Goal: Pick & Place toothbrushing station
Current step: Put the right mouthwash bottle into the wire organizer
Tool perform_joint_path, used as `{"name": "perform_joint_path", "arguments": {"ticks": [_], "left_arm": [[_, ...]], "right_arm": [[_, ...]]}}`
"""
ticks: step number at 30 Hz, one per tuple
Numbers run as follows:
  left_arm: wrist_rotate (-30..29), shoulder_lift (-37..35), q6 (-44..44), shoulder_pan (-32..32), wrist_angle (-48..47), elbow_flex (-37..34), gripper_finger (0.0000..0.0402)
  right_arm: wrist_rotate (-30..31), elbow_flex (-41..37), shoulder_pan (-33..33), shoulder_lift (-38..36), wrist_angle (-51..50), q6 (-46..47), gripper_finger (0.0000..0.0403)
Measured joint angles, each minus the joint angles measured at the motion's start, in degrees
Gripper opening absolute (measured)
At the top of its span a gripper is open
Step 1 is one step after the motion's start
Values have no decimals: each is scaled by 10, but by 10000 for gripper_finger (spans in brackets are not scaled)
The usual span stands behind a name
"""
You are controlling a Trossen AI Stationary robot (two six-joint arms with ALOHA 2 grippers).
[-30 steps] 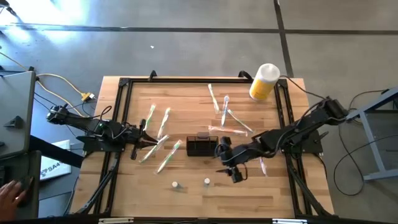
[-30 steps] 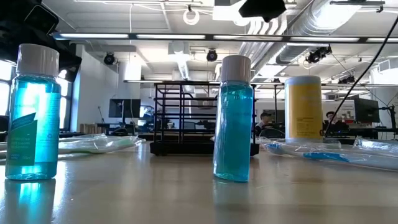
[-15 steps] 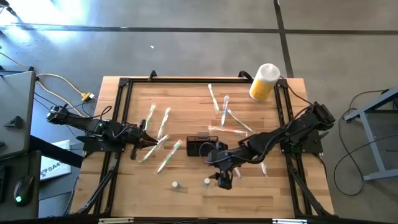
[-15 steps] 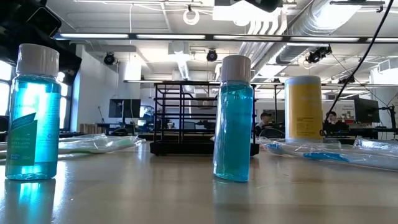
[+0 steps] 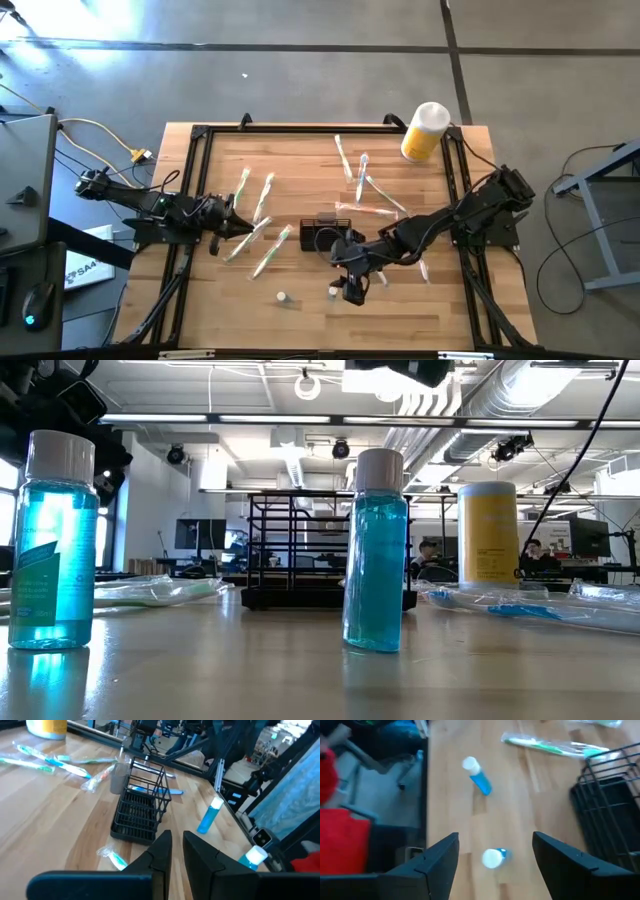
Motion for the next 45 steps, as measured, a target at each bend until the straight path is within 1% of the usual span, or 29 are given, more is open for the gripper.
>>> {"name": "perform_joint_path", "arguments": {"ticks": [3,6,7,10,12,14,17,19,21,24,31,35,38,40,43,45], "left_arm": [[0,0,-12,0,0,0,47],[0,0,-14,0,0,0,47],[0,0,-14,0,0,0,47],[0,0,-14,0,-1,0,47],[0,0,-17,0,-1,0,47],[-1,0,-22,0,-1,0,47],[-1,0,-26,0,-1,0,47],[-2,3,-25,0,-1,0,47],[-1,4,-18,0,-2,0,47],[-1,9,-19,0,-2,0,47],[5,15,-22,0,-5,0,47],[6,15,-30,0,-6,0,47],[6,15,-31,0,-6,0,47],[6,15,-35,0,-6,0,47],[7,15,-46,0,-8,0,47],[7,15,-46,0,-9,1,47]], "right_arm": [[15,3,6,11,22,38,244],[20,1,9,22,5,79,244],[22,2,9,28,13,87,244],[35,-1,12,40,-7,87,244],[39,3,11,52,12,96,244],[43,0,15,58,-2,102,244],[50,2,15,72,9,99,244],[57,0,14,74,-4,102,244],[58,2,9,78,13,114,244],[57,1,8,78,9,117,244],[62,1,15,78,2,184,244],[73,2,22,84,5,204,244],[69,0,28,92,-1,222,244],[61,2,28,103,18,233,244],[51,0,30,111,12,233,244],[43,2,28,121,27,232,244]]}}
